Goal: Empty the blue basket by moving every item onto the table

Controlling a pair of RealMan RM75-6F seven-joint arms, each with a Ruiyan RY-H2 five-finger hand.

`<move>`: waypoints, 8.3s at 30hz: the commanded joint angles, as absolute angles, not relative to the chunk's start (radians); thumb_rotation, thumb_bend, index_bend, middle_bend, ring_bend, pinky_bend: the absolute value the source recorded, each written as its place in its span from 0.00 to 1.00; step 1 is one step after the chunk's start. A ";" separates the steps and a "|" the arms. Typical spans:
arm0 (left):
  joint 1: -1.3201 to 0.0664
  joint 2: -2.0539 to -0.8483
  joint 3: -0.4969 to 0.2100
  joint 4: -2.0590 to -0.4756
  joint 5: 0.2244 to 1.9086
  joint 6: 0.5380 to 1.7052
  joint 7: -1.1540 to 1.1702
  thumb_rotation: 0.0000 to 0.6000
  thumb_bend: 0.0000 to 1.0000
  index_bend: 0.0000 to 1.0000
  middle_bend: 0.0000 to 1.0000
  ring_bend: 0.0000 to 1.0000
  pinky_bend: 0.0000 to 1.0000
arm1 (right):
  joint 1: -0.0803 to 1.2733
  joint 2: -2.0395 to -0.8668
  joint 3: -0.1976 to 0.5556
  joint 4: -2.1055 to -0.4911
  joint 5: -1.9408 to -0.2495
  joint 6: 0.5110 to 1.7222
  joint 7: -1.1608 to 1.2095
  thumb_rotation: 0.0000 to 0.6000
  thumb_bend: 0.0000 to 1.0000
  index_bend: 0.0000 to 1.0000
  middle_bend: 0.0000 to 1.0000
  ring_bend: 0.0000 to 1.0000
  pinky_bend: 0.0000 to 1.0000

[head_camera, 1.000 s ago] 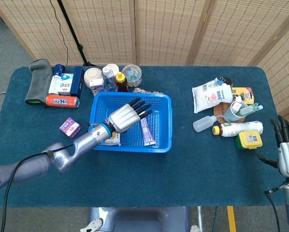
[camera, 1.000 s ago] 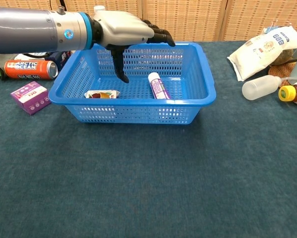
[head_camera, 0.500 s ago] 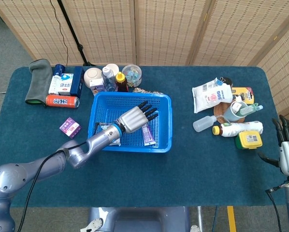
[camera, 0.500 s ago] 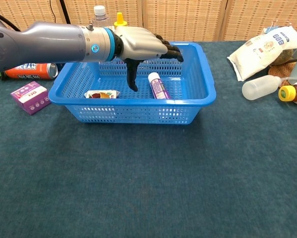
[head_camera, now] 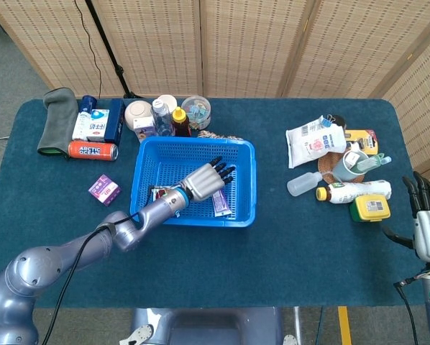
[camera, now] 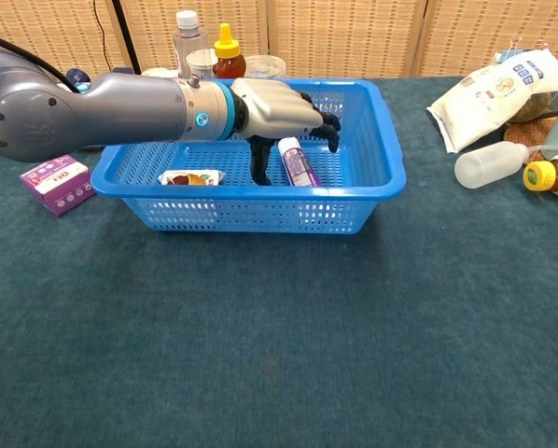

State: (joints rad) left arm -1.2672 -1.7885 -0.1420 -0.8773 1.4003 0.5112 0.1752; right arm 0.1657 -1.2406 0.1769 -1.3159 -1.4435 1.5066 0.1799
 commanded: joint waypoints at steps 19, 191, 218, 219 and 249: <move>-1.281 -1.875 -0.134 -0.759 1.382 0.503 0.153 1.00 0.29 0.58 0.42 0.39 0.07 | 0.164 -1.237 0.182 -1.313 -1.440 1.510 0.190 1.00 0.00 0.00 0.00 0.00 0.07; -1.362 -1.562 0.111 -1.290 0.515 0.681 0.823 1.00 0.07 0.00 0.00 0.00 0.00 | 0.185 -1.262 0.145 -1.329 -1.461 1.460 0.168 1.00 0.00 0.00 0.00 0.00 0.07; -1.417 -1.766 -0.015 -0.998 0.573 0.639 0.807 1.00 0.07 0.00 0.00 0.00 0.00 | 0.190 -1.268 0.145 -1.316 -1.454 1.446 0.172 1.00 0.00 0.00 0.00 0.00 0.07; -1.415 -1.762 -0.027 -1.003 0.581 0.643 0.794 1.00 0.07 0.00 0.00 0.00 0.00 | 0.190 -1.269 0.145 -1.315 -1.454 1.446 0.170 1.00 0.00 0.00 0.00 0.00 0.07; -1.374 -1.744 0.028 -1.014 0.565 0.615 0.787 1.00 0.07 0.00 0.00 0.00 0.00 | 0.193 -1.274 0.146 -1.306 -1.444 1.435 0.164 1.00 0.00 0.00 0.00 0.00 0.07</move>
State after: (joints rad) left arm -1.3660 -1.7205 0.0466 -1.0443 0.5539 0.6203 0.7978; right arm 0.1920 -1.2728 0.1457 -1.3074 -1.4448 1.4364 0.1639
